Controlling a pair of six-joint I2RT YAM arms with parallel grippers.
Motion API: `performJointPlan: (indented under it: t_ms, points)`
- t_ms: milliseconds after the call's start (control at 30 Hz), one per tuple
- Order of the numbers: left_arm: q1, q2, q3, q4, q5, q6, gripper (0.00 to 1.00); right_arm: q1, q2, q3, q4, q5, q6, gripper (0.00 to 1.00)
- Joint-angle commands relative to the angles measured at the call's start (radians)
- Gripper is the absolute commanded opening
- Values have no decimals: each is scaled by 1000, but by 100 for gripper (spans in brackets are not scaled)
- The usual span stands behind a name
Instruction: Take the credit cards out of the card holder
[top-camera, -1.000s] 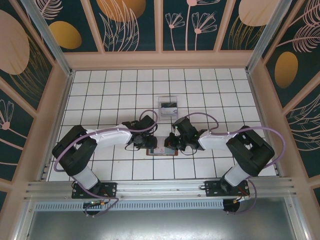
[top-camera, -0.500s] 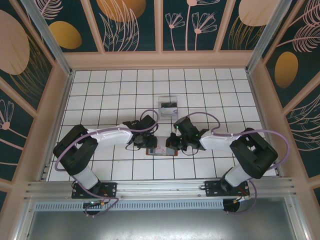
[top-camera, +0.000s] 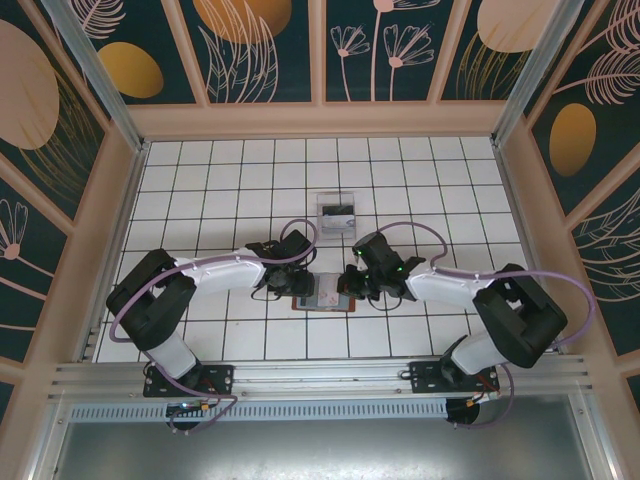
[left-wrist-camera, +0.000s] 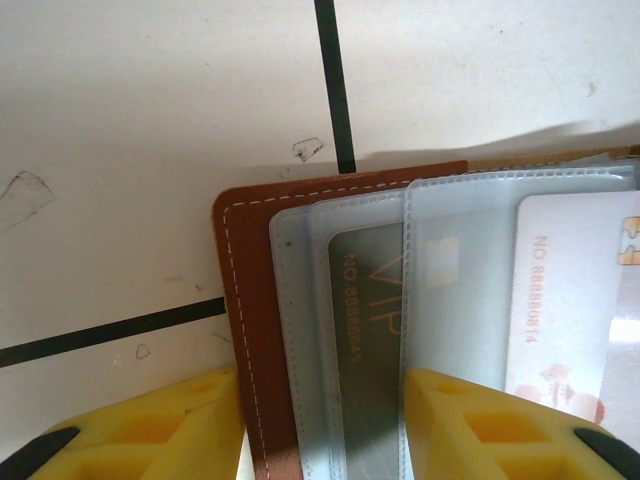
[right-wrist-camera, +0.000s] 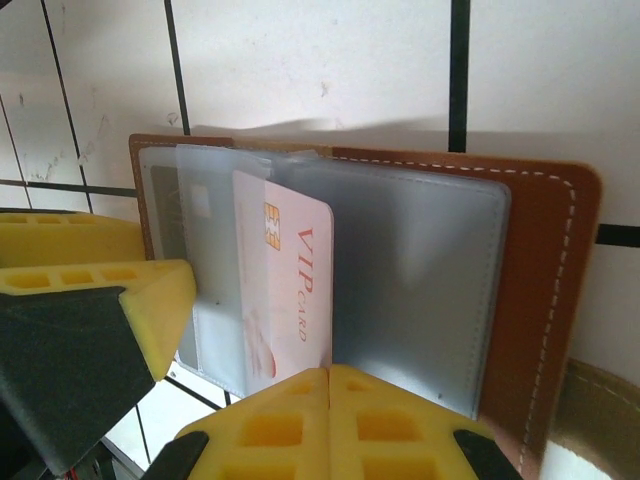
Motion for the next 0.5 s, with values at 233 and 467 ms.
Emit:
performJointPlan:
  t_ms: [233, 467]
  points:
    - [10, -18, -25, -44, -62, -16, 46, -13, -95, 36, -144, 76, -73, 0]
    - [9, -78, -30, -20, -55, -17, 46, -15, -137, 68, -198, 89, -115, 0]
